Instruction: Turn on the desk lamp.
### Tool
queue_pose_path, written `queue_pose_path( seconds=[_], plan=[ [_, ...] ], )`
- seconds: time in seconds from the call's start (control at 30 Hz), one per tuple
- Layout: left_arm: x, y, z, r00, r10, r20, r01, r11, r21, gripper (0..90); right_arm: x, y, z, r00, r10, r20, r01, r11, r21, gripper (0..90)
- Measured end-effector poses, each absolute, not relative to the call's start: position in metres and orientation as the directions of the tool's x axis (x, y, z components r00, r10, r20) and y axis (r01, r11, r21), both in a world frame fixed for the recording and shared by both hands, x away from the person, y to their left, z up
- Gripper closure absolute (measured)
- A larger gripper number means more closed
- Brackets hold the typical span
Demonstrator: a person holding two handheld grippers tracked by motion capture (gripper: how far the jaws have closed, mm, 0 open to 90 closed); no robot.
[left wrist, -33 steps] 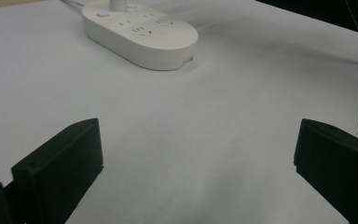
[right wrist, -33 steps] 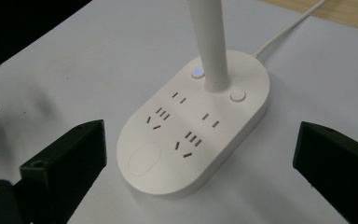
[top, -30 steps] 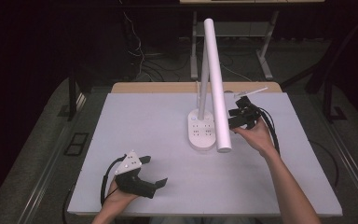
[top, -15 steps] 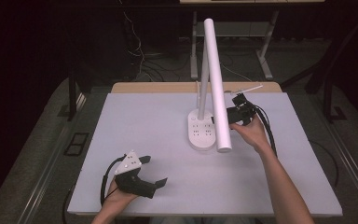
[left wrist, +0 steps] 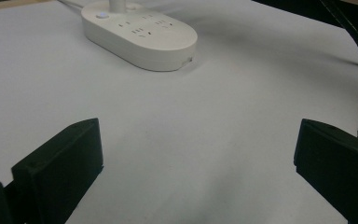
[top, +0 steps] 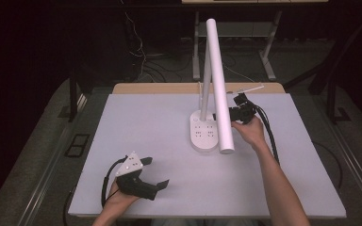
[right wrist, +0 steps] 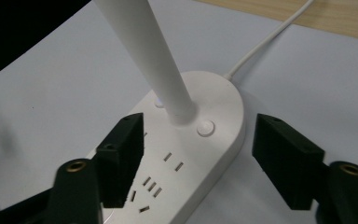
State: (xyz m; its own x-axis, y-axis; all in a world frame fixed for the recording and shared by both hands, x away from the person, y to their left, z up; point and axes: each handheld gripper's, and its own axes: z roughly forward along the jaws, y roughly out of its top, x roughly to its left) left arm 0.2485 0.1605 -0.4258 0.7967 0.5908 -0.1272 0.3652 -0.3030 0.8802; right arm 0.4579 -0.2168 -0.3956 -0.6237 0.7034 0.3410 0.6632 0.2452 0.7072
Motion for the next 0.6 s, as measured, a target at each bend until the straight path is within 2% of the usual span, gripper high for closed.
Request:
queue_pose_path(
  seconds=[0.3,0.37,0.5,0.57,0.6],
  plan=[
    [0.248,0.161,-0.426,0.798,0.589,-0.126,0.364,-0.305,0.88,0.1,0.464,-0.212,-0.407,-0.623,0.704,0.343,0.657,0.232,0.717,56.4],
    [0.248,0.161,-0.425,0.797,0.591,-0.127,0.363,-0.299,0.883,0.1,0.464,-0.211,-0.407,-0.618,0.704,0.349,0.662,0.227,0.714,58.3],
    [0.248,0.161,-0.425,0.798,0.589,-0.124,0.362,-0.304,0.881,0.1,0.467,-0.208,-0.412,-0.619,0.699,0.358,0.659,0.215,0.72,67.2],
    [0.248,0.161,-0.425,0.798,0.589,-0.123,0.36,-0.303,0.883,0.1,0.469,-0.206,-0.417,-0.619,0.693,0.369,0.662,0.208,0.721,74.4],
    [0.248,0.161,-0.425,0.797,0.59,-0.125,0.361,-0.301,0.882,0.1,0.469,-0.206,-0.417,-0.619,0.693,0.369,0.662,0.208,0.721,74.4]
  ],
)
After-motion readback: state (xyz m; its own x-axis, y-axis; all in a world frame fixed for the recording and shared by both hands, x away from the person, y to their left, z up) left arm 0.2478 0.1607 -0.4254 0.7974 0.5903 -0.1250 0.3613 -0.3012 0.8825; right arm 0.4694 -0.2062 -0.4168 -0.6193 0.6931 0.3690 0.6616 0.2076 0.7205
